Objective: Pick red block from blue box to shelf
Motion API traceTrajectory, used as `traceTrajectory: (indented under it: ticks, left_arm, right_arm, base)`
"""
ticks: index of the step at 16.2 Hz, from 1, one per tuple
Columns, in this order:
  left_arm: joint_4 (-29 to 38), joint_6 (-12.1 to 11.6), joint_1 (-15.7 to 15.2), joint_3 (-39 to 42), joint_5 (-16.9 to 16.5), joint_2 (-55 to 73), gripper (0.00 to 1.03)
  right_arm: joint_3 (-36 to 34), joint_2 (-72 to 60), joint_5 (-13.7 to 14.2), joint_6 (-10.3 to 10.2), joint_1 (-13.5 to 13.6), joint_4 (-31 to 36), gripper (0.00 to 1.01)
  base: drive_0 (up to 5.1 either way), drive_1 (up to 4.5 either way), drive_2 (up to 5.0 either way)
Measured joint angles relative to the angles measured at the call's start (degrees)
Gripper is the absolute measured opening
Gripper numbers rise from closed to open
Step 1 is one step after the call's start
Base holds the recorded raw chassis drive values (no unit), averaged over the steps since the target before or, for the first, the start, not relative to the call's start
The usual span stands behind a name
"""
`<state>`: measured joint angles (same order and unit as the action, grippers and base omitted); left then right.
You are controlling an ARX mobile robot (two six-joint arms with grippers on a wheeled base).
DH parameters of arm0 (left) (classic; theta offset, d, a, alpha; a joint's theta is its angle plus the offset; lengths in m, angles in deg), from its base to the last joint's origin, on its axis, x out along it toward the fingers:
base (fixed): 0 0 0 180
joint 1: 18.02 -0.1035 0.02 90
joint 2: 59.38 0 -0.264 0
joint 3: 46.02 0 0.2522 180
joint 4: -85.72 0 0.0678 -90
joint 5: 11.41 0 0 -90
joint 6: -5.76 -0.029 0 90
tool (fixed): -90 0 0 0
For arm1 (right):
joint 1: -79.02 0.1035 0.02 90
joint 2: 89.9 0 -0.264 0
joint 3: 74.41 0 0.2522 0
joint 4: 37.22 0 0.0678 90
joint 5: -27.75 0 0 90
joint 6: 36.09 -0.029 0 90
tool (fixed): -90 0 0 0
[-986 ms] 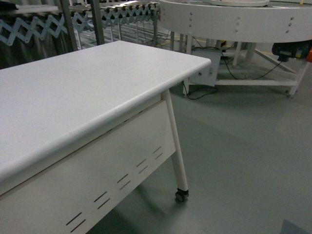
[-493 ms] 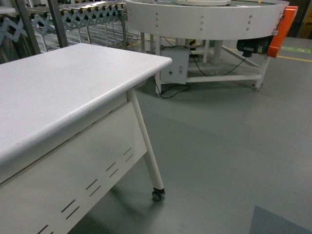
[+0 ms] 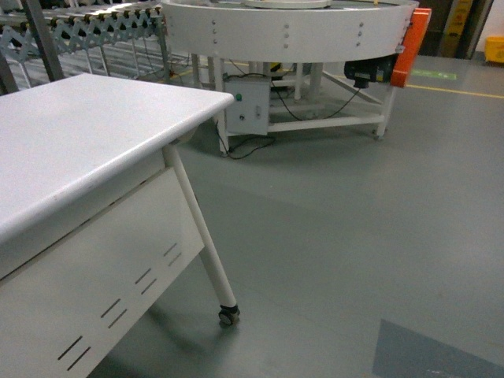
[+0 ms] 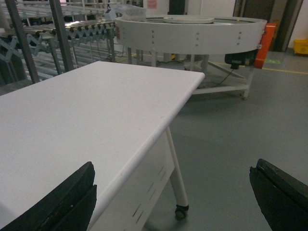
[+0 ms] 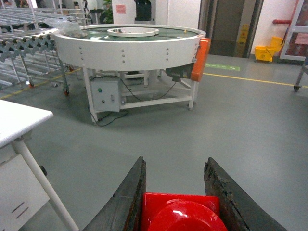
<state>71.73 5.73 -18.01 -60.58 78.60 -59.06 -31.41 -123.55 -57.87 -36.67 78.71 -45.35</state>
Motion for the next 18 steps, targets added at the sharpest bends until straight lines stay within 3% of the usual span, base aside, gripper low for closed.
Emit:
traceTrajectory:
  ticks: [15,18]
  left_arm:
    - [0.0,0.0,0.0,0.0,0.0,0.0,0.98]
    - [0.0,0.0,0.0,0.0,0.0,0.0,0.98]
  right_arm:
    - [0.0,0.0,0.0,0.0,0.0,0.0,0.29]
    - [0.0,0.0,0.1,0.0,-0.1,0.0,0.29]
  base:
    - [-1.3,-1.32,-1.3]
    - [-0.1,1.87,-2.1]
